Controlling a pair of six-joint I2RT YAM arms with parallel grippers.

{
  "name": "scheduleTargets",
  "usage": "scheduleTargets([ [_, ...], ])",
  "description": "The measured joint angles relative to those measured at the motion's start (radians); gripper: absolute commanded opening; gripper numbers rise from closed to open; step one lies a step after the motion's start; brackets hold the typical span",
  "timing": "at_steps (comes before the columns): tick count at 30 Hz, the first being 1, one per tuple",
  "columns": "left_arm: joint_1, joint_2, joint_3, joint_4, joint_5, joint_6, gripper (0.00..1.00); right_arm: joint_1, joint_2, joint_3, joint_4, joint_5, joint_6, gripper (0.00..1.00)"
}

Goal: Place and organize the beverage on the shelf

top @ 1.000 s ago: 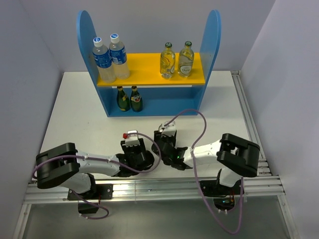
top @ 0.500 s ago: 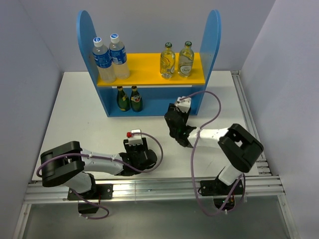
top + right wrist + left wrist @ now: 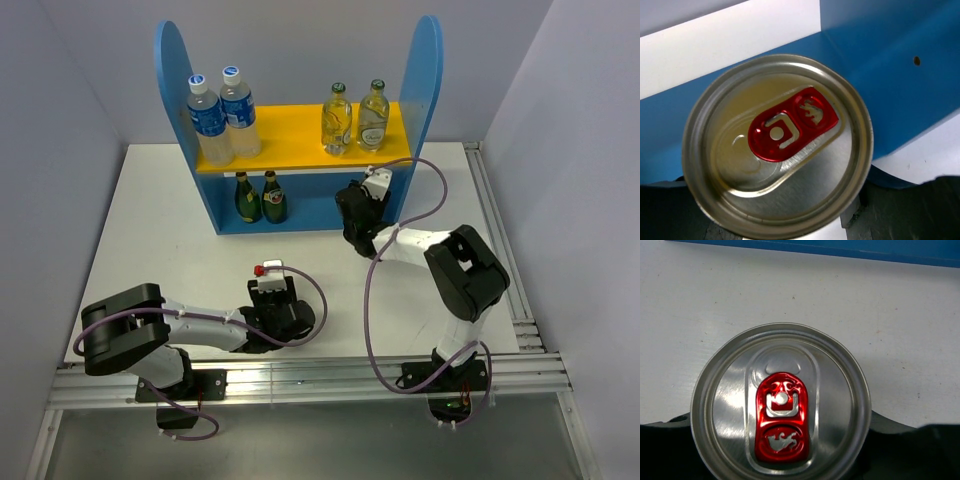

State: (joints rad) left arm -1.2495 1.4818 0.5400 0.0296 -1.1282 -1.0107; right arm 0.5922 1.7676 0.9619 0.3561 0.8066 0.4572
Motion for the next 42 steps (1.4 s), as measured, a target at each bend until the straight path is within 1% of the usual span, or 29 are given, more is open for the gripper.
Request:
scheduleTargets([
  [1, 0.0, 0.0, 0.0, 0.0, 0.0, 0.0, 0.0, -0.003, 0.005, 0.017, -0.028, 0.0, 0.012, 0.06],
  [2, 0.0, 0.0, 0.0, 0.0, 0.0, 0.0, 0.0, -0.006, 0.008, 0.027, -0.044, -0.005, 0.018, 0.12],
  [3, 0.0, 0.0, 0.0, 0.0, 0.0, 0.0, 0.0, -0.011, 0.009, 0.036, -0.06, -0.011, 0.022, 0.38],
  [4, 0.0, 0.0, 0.0, -0.001, 0.0, -0.001, 0.0, -0.015, 0.009, 0.04, -0.07, -0.016, 0.022, 0.51],
  [5, 0.0, -0.001, 0.0, -0.002, 0.0, -0.003, 0.0, -0.018, 0.009, 0.042, -0.077, -0.021, 0.024, 0.59],
  [6, 0.0, -0.002, 0.0, -0.003, 0.0, -0.005, 0.0, -0.02, 0.009, 0.042, -0.087, -0.024, 0.026, 0.72],
  [7, 0.0, -0.003, 0.0, -0.005, 0.001, -0.006, 0.0, -0.022, 0.009, 0.042, -0.095, -0.028, 0.027, 0.76],
  [11, 0.0, -0.016, -0.003, -0.016, 0.01, -0.013, 0.0, -0.038, 0.009, 0.053, -0.117, -0.05, 0.029, 0.77],
  [16, 0.0, -0.033, -0.008, -0.043, 0.015, -0.031, 0.0, -0.039, 0.01, 0.061, -0.138, -0.049, 0.037, 0.75],
  [17, 0.0, -0.034, -0.008, -0.048, 0.015, -0.032, 0.0, -0.039, 0.01, 0.062, -0.14, -0.049, 0.038, 0.73],
  [18, 0.0, -0.035, -0.008, -0.051, 0.015, -0.031, 0.0, -0.038, 0.012, 0.066, -0.144, -0.048, 0.042, 0.61],
  [19, 0.0, -0.037, -0.008, -0.055, 0.016, -0.032, 0.0, -0.038, 0.015, 0.069, -0.145, -0.046, 0.043, 0.46],
  [21, 0.0, -0.039, -0.008, -0.061, 0.016, -0.032, 0.0, -0.039, 0.024, 0.081, -0.153, -0.029, 0.044, 0.07],
  [22, 0.0, -0.039, -0.008, -0.063, 0.016, -0.032, 0.0, -0.04, 0.03, 0.087, -0.156, -0.027, 0.047, 0.0],
  [29, 0.0, -0.039, -0.008, -0.065, 0.016, -0.032, 0.0, -0.052, 0.073, 0.15, -0.189, -0.003, 0.069, 0.0],
  [36, 0.0, -0.039, -0.008, -0.069, 0.015, -0.034, 0.0, -0.055, 0.071, 0.143, -0.171, -0.005, 0.06, 0.0],
  [42, 0.0, -0.038, -0.005, -0.078, 0.014, -0.035, 0.0, -0.06, 0.056, 0.116, -0.121, -0.003, 0.036, 0.0],
])
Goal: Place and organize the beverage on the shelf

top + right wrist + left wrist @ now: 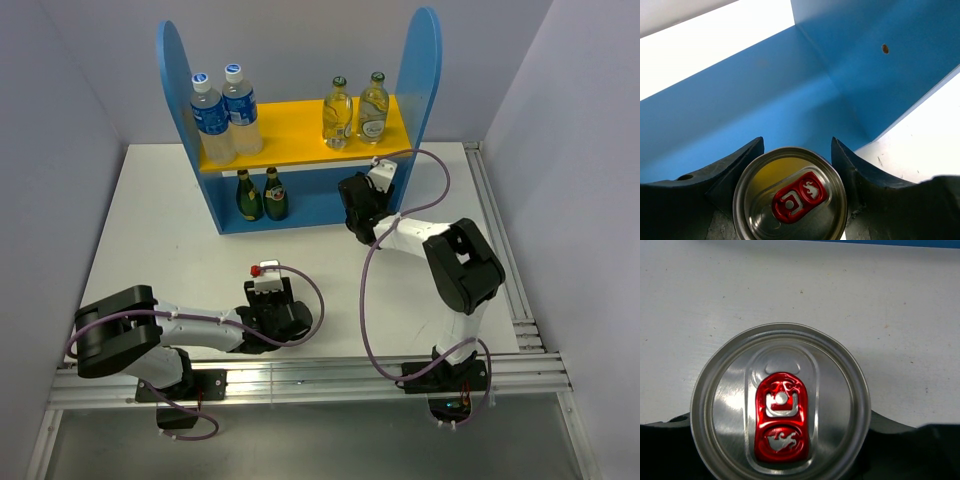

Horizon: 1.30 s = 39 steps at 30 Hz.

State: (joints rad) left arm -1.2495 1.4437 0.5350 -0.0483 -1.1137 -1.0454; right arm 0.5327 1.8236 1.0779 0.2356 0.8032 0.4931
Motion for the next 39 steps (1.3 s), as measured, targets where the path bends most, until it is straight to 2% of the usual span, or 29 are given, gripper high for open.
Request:
scheduleTargets([
  [10, 0.0, 0.0, 0.002, -0.013, -0.003, 0.0, 0.0, -0.005, 0.002, 0.003, -0.001, 0.017, -0.025, 0.0],
  [19, 0.0, 0.0, 0.004, -0.032, -0.011, -0.019, 0.0, -0.043, 0.069, 0.076, 0.026, 0.023, -0.059, 0.0],
  [39, 0.0, 0.032, 0.033, -0.048, -0.02, -0.021, 0.0, -0.056, 0.082, 0.064, 0.12, -0.003, -0.064, 0.0],
])
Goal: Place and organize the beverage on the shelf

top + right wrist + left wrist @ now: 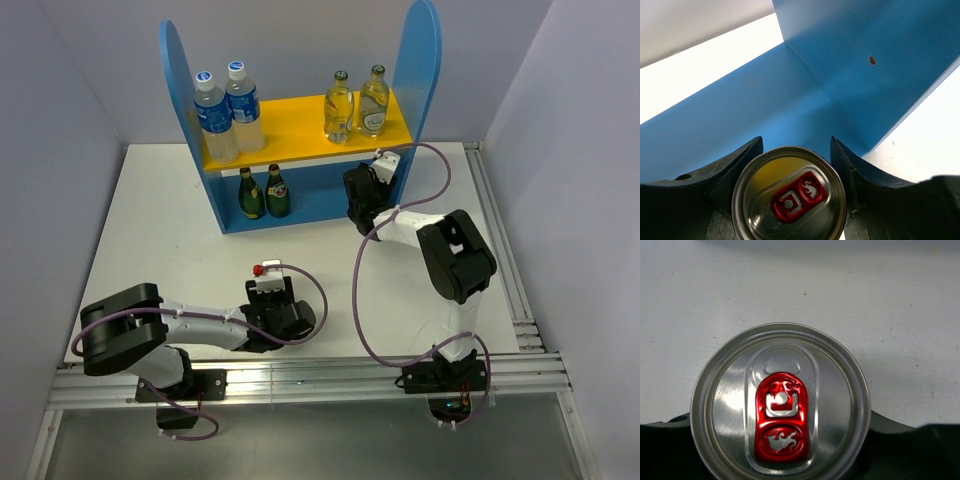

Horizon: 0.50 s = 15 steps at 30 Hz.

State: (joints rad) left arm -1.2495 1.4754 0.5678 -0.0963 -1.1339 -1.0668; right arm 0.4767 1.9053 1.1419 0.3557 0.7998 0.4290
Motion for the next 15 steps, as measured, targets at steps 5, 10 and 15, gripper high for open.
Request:
scheduleTargets([
  [5, 0.0, 0.0, 0.003, -0.008, 0.0, -0.002, 0.0, -0.004, 0.023, 0.003, 0.047, 0.028, 0.0, 0.0],
  [10, 0.0, 0.0, 0.005, -0.021, 0.0, -0.008, 0.0, -0.005, 0.06, 0.035, 0.068, 0.073, 0.014, 0.65],
  [15, 0.0, -0.001, 0.008, -0.037, -0.001, -0.023, 0.0, -0.015, 0.097, 0.082, 0.077, 0.082, 0.04, 0.97],
])
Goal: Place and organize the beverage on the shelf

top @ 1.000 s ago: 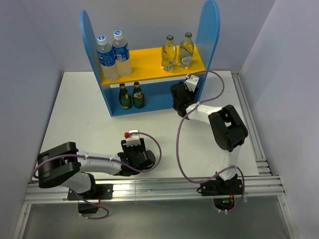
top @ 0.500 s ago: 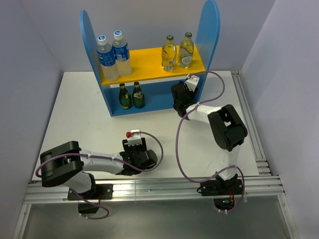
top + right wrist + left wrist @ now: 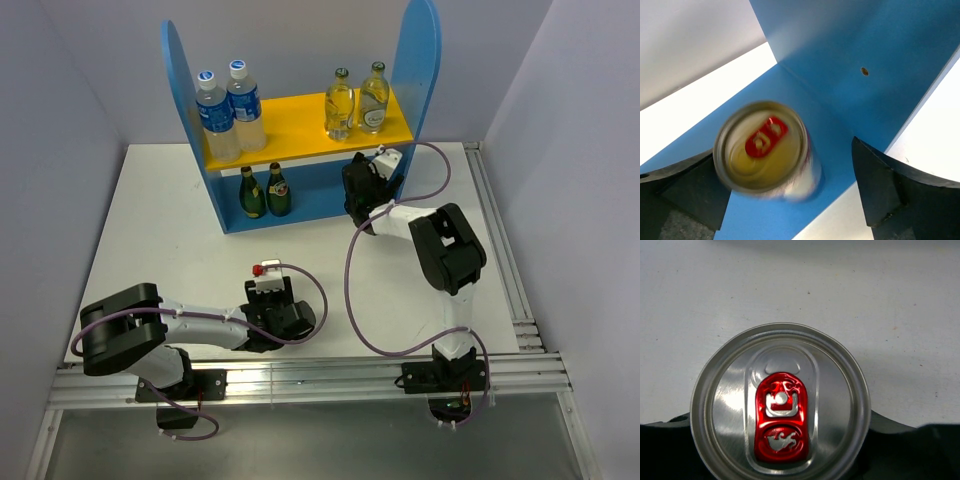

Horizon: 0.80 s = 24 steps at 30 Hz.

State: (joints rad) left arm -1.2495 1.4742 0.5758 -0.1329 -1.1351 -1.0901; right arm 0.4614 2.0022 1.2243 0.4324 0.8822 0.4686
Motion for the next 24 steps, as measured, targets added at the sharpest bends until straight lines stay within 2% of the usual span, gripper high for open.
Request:
scheduleTargets([
  [14, 0.0, -0.002, 0.013, -0.014, 0.001, 0.024, 0.0, -0.006, -0.024, -0.03, 0.001, -0.04, 0.002, 1.0],
  [24, 0.001, -0.026, 0.076, 0.12, 0.003, 0.227, 0.0, -0.02, -0.351, -0.201, 0.058, -0.053, 0.04, 1.0],
])
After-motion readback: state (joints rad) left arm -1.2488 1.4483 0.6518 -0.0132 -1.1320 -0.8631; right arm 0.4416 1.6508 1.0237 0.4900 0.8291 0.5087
